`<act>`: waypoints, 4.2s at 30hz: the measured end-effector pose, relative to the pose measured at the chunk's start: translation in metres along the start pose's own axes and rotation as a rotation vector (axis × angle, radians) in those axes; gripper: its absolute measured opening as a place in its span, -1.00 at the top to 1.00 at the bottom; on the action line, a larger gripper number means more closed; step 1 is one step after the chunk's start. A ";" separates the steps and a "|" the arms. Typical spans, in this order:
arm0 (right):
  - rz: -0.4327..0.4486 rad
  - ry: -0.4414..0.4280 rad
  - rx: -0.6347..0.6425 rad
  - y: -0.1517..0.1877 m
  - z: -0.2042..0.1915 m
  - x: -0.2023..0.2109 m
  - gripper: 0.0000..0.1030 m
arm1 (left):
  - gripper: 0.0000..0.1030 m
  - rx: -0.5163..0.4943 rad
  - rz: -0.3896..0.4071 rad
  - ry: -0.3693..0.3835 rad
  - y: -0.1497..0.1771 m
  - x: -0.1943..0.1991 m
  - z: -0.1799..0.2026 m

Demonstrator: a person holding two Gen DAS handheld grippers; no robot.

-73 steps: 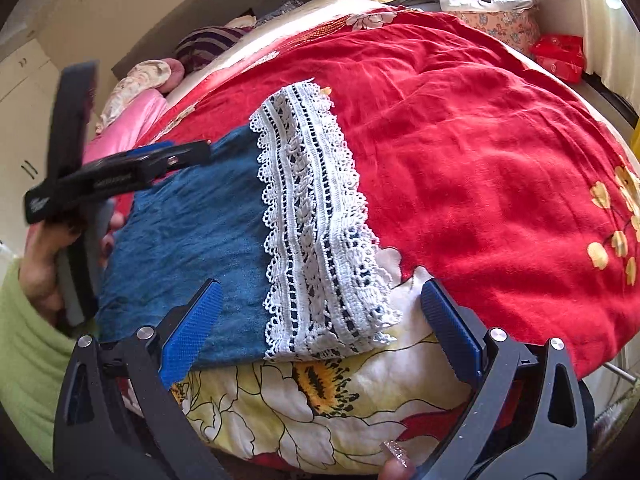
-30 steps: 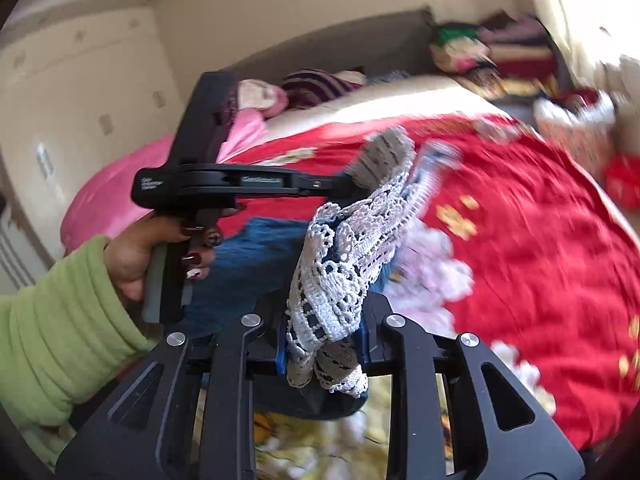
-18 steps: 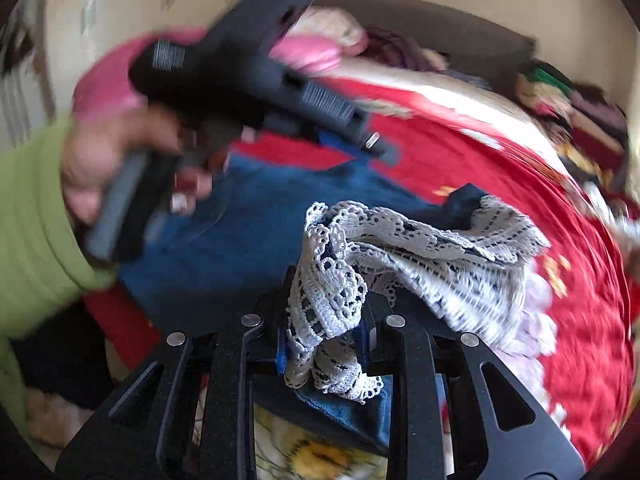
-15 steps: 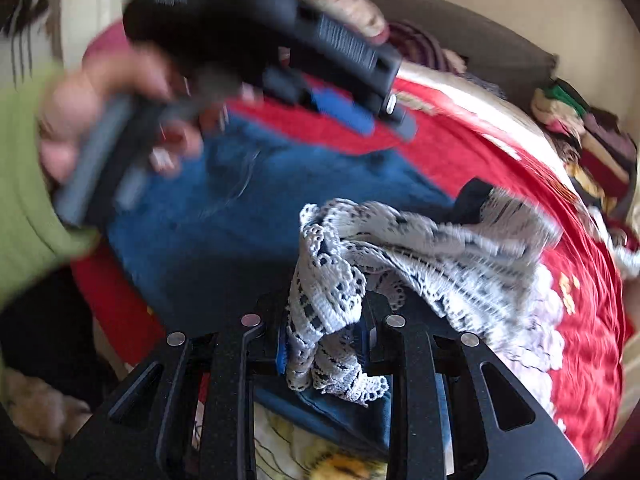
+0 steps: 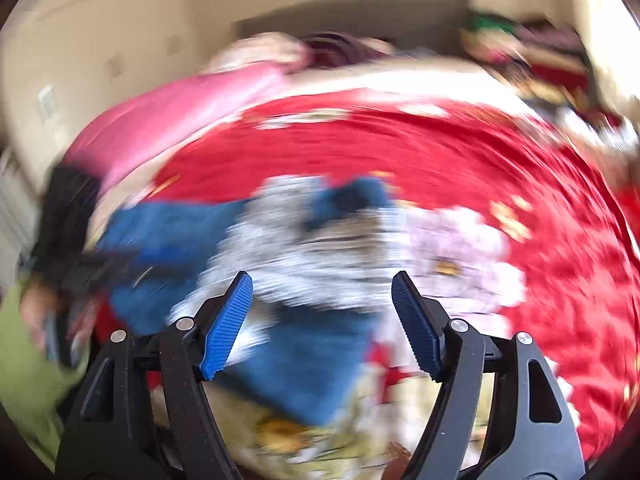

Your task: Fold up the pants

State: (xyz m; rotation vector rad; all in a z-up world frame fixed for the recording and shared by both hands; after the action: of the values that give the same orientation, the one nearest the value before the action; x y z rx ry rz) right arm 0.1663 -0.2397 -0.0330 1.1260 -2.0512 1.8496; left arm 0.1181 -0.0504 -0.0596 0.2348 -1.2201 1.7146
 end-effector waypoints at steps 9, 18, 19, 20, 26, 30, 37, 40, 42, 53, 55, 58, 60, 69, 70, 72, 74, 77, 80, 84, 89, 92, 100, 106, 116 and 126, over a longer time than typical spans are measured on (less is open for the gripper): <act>-0.184 -0.178 -0.205 -0.006 0.040 -0.046 0.74 | -0.36 -0.012 -0.068 -0.035 0.023 -0.021 0.013; -0.164 -0.201 -0.034 -0.073 -0.037 -0.083 0.77 | 0.07 0.013 -0.067 -0.043 0.027 -0.020 0.015; -0.175 -0.190 -0.033 -0.078 -0.041 -0.095 0.77 | 0.09 0.017 -0.067 -0.039 0.028 -0.019 0.015; -0.190 -0.176 -0.029 -0.080 -0.044 -0.104 0.77 | 0.09 0.017 -0.069 -0.037 0.030 -0.019 0.016; -0.306 -0.064 0.006 -0.076 -0.049 -0.162 0.52 | 0.03 0.049 -0.070 -0.023 0.031 -0.020 0.016; -0.264 -0.026 0.115 -0.077 -0.065 -0.143 -0.27 | 0.05 0.055 -0.066 -0.014 0.030 -0.021 0.016; -0.346 0.090 0.224 -0.061 -0.077 -0.172 -0.30 | 0.24 0.026 -0.052 -0.017 0.029 -0.022 0.025; -0.367 0.142 0.265 -0.054 -0.075 -0.187 0.09 | 0.43 0.007 -0.047 -0.022 0.027 -0.023 0.031; -0.349 0.118 0.274 -0.051 -0.075 -0.184 0.37 | 0.51 -0.001 -0.041 -0.010 0.027 -0.022 0.034; -0.147 -0.097 -0.011 -0.091 -0.048 -0.105 0.74 | 0.72 -0.011 0.013 0.120 0.020 0.000 0.053; -0.151 -0.108 0.002 -0.098 -0.059 -0.107 0.74 | 0.73 -0.014 0.035 0.117 0.018 0.012 0.052; -0.186 -0.102 0.041 -0.097 -0.078 -0.124 0.74 | 0.73 0.027 0.045 0.097 0.018 0.019 0.035; -0.220 -0.108 0.036 -0.091 -0.088 -0.142 0.74 | 0.73 0.058 0.042 0.077 0.022 0.022 0.027; -0.260 -0.196 -0.013 -0.067 -0.096 -0.169 0.04 | 0.73 0.139 -0.004 0.058 0.031 0.013 0.005; -0.229 -0.200 -0.005 -0.071 -0.094 -0.157 -0.05 | 0.73 0.141 -0.004 0.057 0.031 0.013 0.004; -0.163 -0.194 0.026 -0.077 -0.086 -0.127 -0.20 | 0.72 0.151 -0.008 0.059 0.027 0.008 0.002; -0.114 -0.180 0.050 -0.077 -0.077 -0.101 -0.27 | 0.59 0.157 -0.008 0.065 0.026 0.008 0.000; -0.075 -0.124 0.112 -0.061 -0.060 -0.064 -0.28 | -0.02 0.176 -0.009 0.083 0.029 0.010 -0.002; -0.109 -0.067 0.223 -0.023 -0.055 -0.044 -0.28 | -0.06 0.154 -0.009 0.058 0.027 0.006 0.005; -0.212 -0.035 0.273 0.023 -0.049 -0.048 -0.28 | 0.76 0.122 -0.016 0.017 0.029 -0.005 0.013; -0.252 -0.048 0.315 0.045 -0.061 -0.047 -0.28 | 0.76 0.110 0.021 -0.019 0.016 0.027 0.002; -0.254 -0.072 0.316 0.052 -0.068 -0.045 -0.30 | 0.76 0.139 0.020 -0.026 0.014 0.036 -0.005; -0.148 -0.050 0.257 0.037 -0.061 -0.024 -0.31 | 0.74 0.143 -0.038 -0.039 0.016 0.019 -0.003; -0.297 -0.054 0.280 0.062 -0.065 -0.050 -0.25 | 0.67 0.149 -0.054 -0.044 0.019 0.010 -0.005; -0.314 -0.075 0.203 0.066 -0.052 -0.049 -0.27 | 0.44 0.112 -0.060 -0.074 0.021 0.009 0.002; -0.285 -0.087 0.118 0.059 -0.041 -0.036 -0.40 | 0.09 0.069 -0.034 -0.121 0.021 0.020 0.013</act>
State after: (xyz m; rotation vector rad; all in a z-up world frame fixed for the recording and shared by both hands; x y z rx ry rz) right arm 0.1411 -0.1901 -0.0908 1.4661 -1.7313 1.8258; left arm 0.0868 -0.0493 -0.0533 0.4030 -1.2385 1.7352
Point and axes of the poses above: each gripper's, at about its wrist camera, not at the fingertips, and x roughly against the way its jaws point, z to its right, y to its underside, the point moved 4 cm from there along -x, roughly the way its jaws point, and after that the axes turned 4 degrees about z, right-handed, at the moved point
